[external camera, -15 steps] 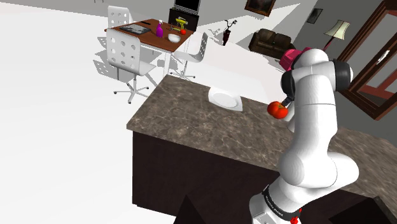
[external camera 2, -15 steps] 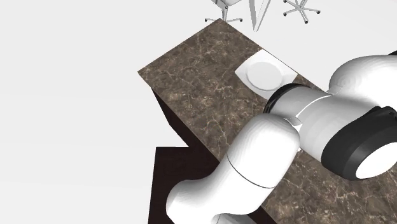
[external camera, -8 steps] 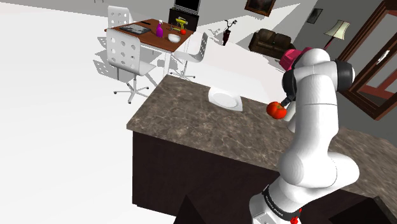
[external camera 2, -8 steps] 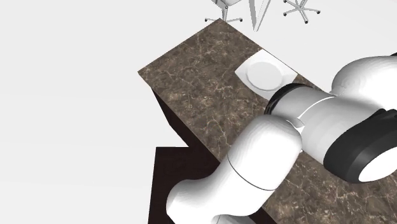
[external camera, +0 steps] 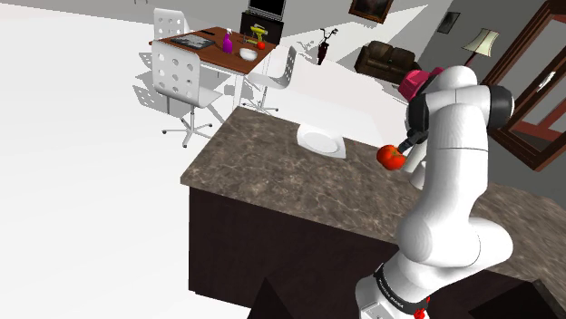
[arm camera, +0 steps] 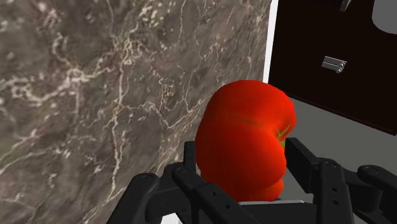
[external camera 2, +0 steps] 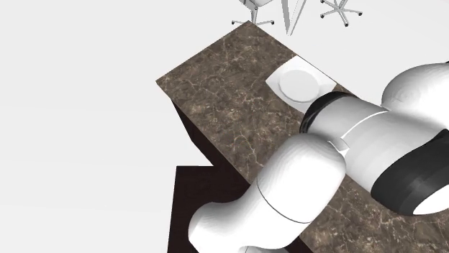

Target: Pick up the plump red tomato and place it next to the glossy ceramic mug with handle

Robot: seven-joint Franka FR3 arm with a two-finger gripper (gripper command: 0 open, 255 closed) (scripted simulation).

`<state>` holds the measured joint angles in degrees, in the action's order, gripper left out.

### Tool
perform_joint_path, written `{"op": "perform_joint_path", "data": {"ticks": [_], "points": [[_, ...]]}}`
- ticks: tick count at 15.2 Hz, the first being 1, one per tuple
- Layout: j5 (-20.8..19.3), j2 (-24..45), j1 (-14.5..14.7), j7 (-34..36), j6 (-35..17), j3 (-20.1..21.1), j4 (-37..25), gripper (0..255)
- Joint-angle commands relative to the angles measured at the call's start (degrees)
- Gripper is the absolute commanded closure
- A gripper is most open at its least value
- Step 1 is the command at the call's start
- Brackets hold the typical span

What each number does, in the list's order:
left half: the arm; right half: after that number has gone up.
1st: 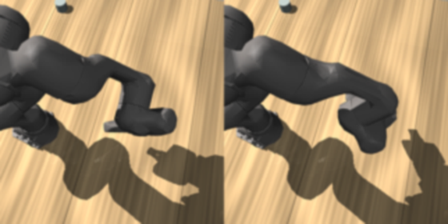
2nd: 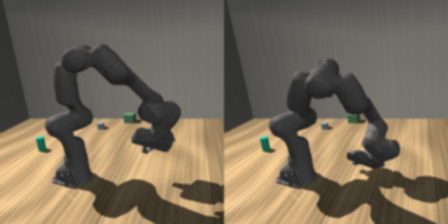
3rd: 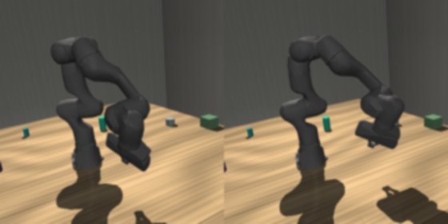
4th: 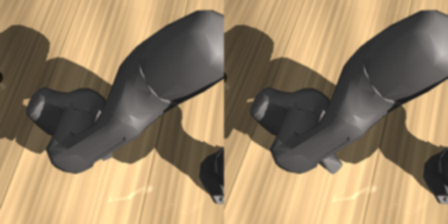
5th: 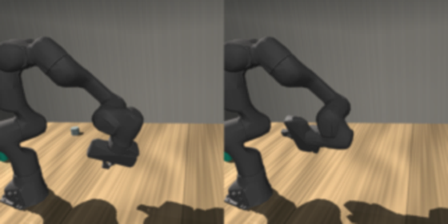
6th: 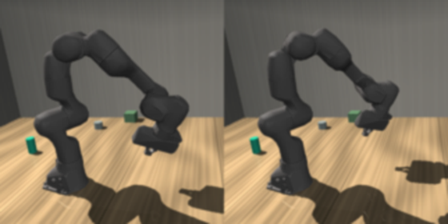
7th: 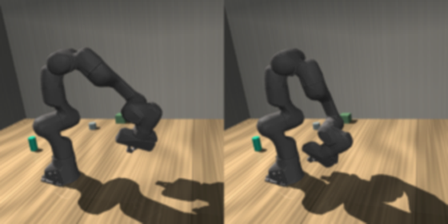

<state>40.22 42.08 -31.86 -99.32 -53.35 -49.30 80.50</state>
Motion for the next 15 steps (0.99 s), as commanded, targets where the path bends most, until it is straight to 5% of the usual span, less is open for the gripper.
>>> {"op": "perform_joint_path", "data": {"ticks": [1,7,8,10,11,12,13,15], "points": [[-0.3,7.7,-1.4,0.7,-0.7,2.1,0.8,255],[-2.0,6.0,-3.4,2.1,-2.0,5.5,1.1,255],[-2.3,7.0,-5.0,1.4,-0.9,5.6,-0.7,0],[-2.6,5.8,-3.1,1.1,-3.0,5.3,2.8,0],[-0.3,8.2,-4.7,3.6,-0.7,6.5,-2.7,0],[-0.3,7.0,-3.0,3.9,-2.1,6.3,-0.2,0],[-2.7,5.4,-4.3,2.7,-2.5,6.9,1.3,0],[-2.1,8.1,-8.6,4.3,1.4,8.5,-6.8,0]]}}
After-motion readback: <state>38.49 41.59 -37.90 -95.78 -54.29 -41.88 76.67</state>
